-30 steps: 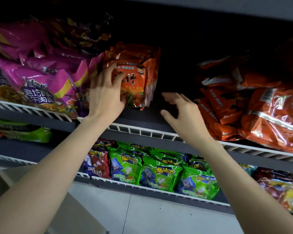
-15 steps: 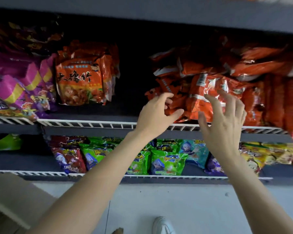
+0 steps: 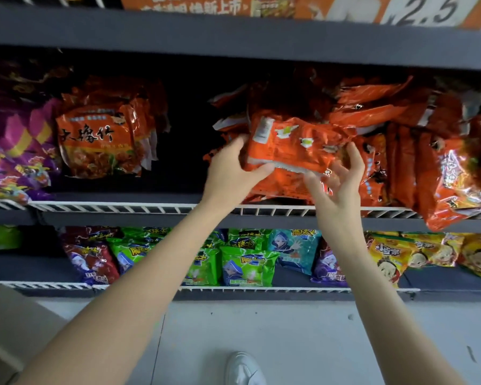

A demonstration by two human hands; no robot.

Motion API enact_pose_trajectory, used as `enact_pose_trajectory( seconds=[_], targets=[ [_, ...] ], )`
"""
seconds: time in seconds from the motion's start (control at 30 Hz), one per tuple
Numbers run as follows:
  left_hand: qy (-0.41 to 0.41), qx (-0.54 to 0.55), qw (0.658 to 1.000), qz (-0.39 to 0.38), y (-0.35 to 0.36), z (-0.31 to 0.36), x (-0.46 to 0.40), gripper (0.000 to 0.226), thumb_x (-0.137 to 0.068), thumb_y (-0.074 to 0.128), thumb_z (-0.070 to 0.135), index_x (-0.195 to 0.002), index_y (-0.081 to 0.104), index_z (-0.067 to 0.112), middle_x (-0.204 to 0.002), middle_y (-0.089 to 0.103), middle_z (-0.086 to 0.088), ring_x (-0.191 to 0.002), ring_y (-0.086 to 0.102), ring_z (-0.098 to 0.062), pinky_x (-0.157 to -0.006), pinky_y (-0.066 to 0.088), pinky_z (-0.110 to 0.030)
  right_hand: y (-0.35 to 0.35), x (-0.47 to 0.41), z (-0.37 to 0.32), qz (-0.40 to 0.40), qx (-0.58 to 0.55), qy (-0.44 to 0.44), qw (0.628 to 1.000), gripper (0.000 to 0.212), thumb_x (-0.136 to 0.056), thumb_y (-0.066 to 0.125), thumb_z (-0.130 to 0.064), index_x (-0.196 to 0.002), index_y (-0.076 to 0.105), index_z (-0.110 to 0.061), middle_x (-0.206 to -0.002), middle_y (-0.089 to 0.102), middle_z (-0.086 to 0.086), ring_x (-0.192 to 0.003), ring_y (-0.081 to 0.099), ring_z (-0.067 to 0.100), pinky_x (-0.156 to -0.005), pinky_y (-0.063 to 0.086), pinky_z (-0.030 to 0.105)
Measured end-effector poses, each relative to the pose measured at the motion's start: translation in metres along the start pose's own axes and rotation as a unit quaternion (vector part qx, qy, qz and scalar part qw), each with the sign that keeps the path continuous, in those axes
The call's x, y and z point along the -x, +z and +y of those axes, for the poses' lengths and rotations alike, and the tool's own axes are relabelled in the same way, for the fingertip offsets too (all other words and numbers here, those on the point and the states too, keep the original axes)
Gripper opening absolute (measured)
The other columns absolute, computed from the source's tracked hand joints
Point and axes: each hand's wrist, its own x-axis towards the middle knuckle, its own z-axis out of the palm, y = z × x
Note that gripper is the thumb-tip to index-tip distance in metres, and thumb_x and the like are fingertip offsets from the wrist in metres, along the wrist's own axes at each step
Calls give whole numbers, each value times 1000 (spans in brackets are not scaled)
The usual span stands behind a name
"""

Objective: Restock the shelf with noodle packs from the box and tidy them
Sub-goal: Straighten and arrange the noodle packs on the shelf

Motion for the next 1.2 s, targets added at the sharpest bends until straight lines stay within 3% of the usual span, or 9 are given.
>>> enact_pose_trajectory(
  seconds=[0.13, 0.23, 0.37, 0.43, 0.67, 0.8, 0.97, 1.07, 1.2],
  targets=[
    [80, -46, 993, 75, -61, -9, 22, 40, -74, 78, 16, -105, 55, 25, -98, 61, 19, -87, 57, 7, -79, 42, -7, 13, 4, -30, -68, -49, 40, 996, 56, -94, 28, -60, -144, 28, -36, -126, 49, -23, -116, 50, -1, -98, 35, 19],
    [197, -196, 946, 167, -106, -27, 38, 31, -74, 75, 13, -101, 58, 14, -95, 59, 5, -84, 53, -6, -78, 43, -15, 43, -4, -49, -172, -88, 77, 978, 56, -90, 16, -70, -127, 45, -39, -119, 64, -2, -95, 67, 10, -83, 55, 30],
    [326, -369, 854, 168, -148, -67, 50, 30, -77, 70, 10, -102, 55, 17, -98, 62, -7, -91, 57, -24, -78, 42, -35, 104, -19, -59, -280, -178, 192, 924, 66, -85, 51, -61, -133, 44, -16, -110, 68, 11, -88, 71, 24, -68, 59, 38],
    [340, -423, 831, 124, -159, -85, 52, 33, -78, 71, 14, -106, 55, 17, -105, 57, -2, -95, 54, -22, -80, 41, -36, 135, -27, -56, -268, -180, 193, 927, 53, -86, 66, -36, -130, 47, -11, -106, 68, 8, -86, 70, 22, -66, 58, 34],
    [252, -430, 862, 94, -196, -117, 56, 34, -83, 67, 19, -117, 63, 14, -119, 59, -5, -108, 52, -21, -94, 37, -33, 194, -50, -64, -258, -233, 97, 933, 37, -86, 58, 5, -118, 48, -12, -90, 67, 3, -79, 66, 17, -74, 57, 37],
    [138, -326, 917, 183, -214, -122, 58, 38, -88, 59, 28, -122, 58, 11, -124, 54, -6, -117, 48, -19, -103, 34, -28, 227, -58, -71, -300, -167, 14, 939, 40, -84, 65, -4, -117, 46, -17, -100, 66, 1, -86, 66, 14, -77, 56, 33],
    [95, -340, 905, 238, -234, -125, 45, 57, -83, 66, 31, -131, 46, 9, -130, 48, -11, -120, 44, -23, -102, 35, -31, 267, -69, -93, -357, 57, -157, 919, 35, -82, 67, -9, -110, 51, -23, -106, 62, -1, -97, 58, 9, -75, 48, 14],
    [50, -362, 907, 210, -232, -133, 31, 75, -78, 73, 36, -140, 38, 12, -133, 44, -12, -122, 43, -26, -96, 38, -34, 293, -73, -99, -365, 186, -247, 878, 36, -86, 64, -16, -121, 57, -17, -119, 62, 0, -112, 56, 10, -91, 45, 19],
    [-2, -353, 907, 228, -227, -146, 20, 82, -78, 73, 36, -144, 30, 13, -129, 46, -11, -114, 51, -25, -80, 46, -32, 315, -72, -100, -366, 265, -310, 837, 36, -92, 58, -26, -128, 57, -21, -126, 60, -2, -113, 56, 14, -90, 40, 20]
  ],
)
